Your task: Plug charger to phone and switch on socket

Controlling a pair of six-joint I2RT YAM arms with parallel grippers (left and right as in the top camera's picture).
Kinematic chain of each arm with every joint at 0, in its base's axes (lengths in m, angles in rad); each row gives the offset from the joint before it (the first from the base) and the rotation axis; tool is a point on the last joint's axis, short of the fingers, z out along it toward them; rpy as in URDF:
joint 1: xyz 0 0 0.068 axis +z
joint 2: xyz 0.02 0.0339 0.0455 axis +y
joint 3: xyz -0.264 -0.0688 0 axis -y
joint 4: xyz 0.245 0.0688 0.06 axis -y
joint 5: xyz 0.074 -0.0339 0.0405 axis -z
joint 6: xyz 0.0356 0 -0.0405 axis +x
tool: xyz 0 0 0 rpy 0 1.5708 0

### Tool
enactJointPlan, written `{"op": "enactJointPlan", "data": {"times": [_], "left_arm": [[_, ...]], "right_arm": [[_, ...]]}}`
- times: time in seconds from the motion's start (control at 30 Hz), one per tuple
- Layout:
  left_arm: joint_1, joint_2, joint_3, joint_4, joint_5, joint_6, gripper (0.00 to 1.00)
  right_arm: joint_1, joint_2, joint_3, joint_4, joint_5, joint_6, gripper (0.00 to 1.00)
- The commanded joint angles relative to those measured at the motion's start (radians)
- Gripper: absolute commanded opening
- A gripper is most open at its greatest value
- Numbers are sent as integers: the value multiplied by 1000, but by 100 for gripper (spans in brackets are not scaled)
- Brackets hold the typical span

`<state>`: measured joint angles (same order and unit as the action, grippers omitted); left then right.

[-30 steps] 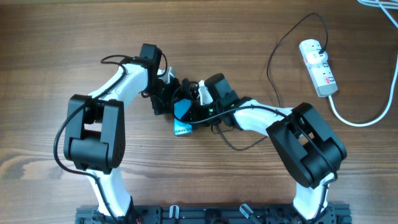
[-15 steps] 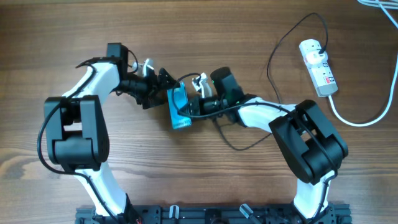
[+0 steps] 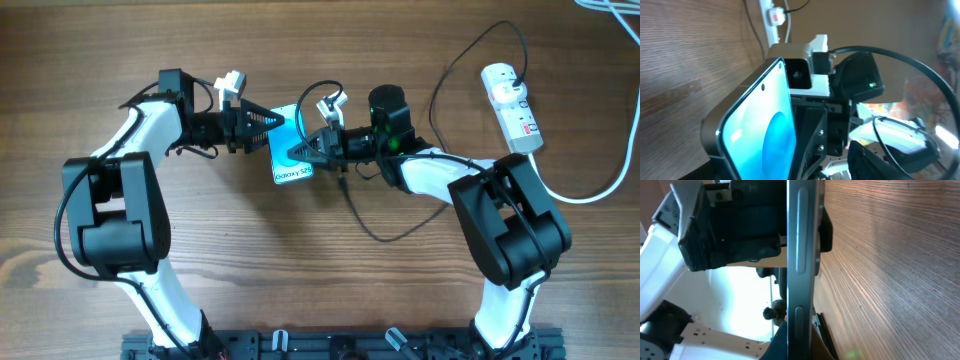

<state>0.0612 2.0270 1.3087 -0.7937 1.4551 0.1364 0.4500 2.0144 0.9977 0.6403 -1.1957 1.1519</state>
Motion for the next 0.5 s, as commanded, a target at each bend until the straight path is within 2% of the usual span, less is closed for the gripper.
{"op": "enactJointPlan", "data": {"times": [0.0,0.1,0.23,0.33,0.47], "left_arm": [[2,8,-9,9,122,43,60],[-2,8,-9,9,122,43,57],[-26,8,-9,9,122,43,46],[-51,8,-9,10,122,43,49],[-59,8,-7,10,122,43,47]], "right_arm": [[5,6,9,3,-32,52,4],[5,6,9,19,-16,61,4],[5,6,9,63,-5,83,4],[5,6,9,66,12,106,4],[5,6,9,85,57,110,4]]}}
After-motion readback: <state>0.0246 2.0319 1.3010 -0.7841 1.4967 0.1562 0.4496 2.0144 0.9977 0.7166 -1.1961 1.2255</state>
